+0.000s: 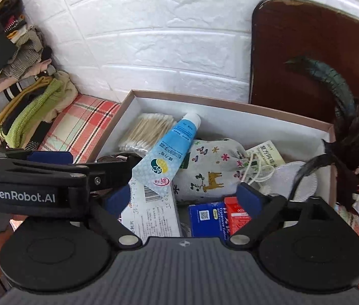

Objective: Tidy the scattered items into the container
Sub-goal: 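Open both tools to drop the swab bag and tube into the box, then withdraw both tools from the box back toward the scattered items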

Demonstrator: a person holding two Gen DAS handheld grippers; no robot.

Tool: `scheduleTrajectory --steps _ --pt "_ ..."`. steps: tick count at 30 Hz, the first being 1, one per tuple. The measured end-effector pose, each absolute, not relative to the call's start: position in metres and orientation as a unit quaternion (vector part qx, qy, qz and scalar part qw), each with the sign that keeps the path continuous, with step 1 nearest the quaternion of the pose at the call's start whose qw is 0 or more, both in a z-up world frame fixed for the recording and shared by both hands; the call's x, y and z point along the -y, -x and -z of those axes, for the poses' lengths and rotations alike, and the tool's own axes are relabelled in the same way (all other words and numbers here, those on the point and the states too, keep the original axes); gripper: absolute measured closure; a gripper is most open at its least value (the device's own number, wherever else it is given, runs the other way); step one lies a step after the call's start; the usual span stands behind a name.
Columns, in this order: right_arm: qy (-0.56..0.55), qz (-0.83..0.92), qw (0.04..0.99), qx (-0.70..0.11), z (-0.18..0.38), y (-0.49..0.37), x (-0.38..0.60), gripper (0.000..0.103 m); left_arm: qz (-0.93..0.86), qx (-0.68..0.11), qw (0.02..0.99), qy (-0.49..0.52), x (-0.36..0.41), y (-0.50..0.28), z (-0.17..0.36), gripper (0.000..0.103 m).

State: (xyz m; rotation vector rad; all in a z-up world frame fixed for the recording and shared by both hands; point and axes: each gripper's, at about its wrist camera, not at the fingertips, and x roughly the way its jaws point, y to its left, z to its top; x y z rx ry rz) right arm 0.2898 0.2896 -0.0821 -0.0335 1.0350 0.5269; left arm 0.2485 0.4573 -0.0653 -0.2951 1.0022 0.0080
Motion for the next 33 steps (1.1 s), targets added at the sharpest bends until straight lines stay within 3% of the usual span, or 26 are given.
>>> scheduleTrajectory --steps 33 --pt "-0.007 -0.284 0.866 -0.413 0.043 -0.196 -0.158 0.0 -0.027 -0.453 0.886 0.091 -0.308 -0.168 0.018 0.0"
